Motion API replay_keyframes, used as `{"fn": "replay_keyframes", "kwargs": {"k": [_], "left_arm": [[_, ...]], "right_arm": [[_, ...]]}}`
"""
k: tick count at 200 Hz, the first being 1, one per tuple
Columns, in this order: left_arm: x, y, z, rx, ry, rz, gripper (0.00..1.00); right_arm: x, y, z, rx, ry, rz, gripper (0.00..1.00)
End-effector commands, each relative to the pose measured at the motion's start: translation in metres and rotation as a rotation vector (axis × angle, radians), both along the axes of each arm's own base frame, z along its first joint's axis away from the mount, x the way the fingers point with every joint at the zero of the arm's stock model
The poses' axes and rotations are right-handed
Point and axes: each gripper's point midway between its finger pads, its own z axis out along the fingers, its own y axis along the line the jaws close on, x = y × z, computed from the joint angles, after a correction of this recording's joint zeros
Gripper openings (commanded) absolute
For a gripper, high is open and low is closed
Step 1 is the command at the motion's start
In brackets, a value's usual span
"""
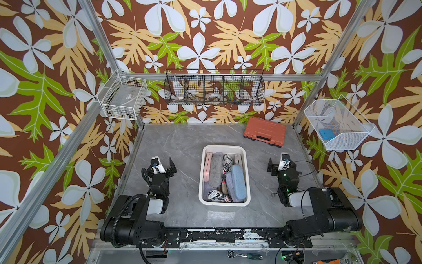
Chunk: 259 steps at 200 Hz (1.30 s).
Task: Put the glasses cases into the storage boxes
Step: Reset both arms
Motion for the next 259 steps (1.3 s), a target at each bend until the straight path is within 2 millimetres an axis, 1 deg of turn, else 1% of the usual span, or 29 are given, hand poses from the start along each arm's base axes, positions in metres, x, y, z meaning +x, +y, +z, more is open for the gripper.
{"fn": "replay_keyframes", "kwargs": {"k": [1, 16, 21, 196, 220, 259], "left_arm": [[0.0006, 0.001, 0.0078, -0.003, -0.032, 0.004, 1.0], [0.0007, 0.0008, 0.008, -0.003, -0.033, 0.003, 1.0], [0.0008, 0.0006, 0.0081, -0.004, -0.034, 0.002, 1.0], [0.0014, -0.0005, 0.0075, -0.002, -0.03, -0.006, 1.0], [0.0034, -0.0052, 0.0073, 0.004, -0.025, -0.033, 1.0], [0.0036, -0.005, 0.0072, 0.009, -0.023, -0.032, 1.0]], "right_arm": [[0.0021, 0.0102, -0.0094, 0.057, 0.04, 0.059, 1.0], [0.002, 0.0104, -0.0116, 0.058, 0.058, 0.058, 1.0], [0.002, 0.0107, -0.0091, 0.057, 0.043, 0.059, 1.0], [0.0012, 0.0109, -0.009, 0.056, 0.043, 0.06, 1.0], [0.0014, 0.0105, -0.0094, 0.056, 0.044, 0.057, 1.0], [0.001, 0.0106, -0.0098, 0.054, 0.046, 0.058, 0.99]]}}
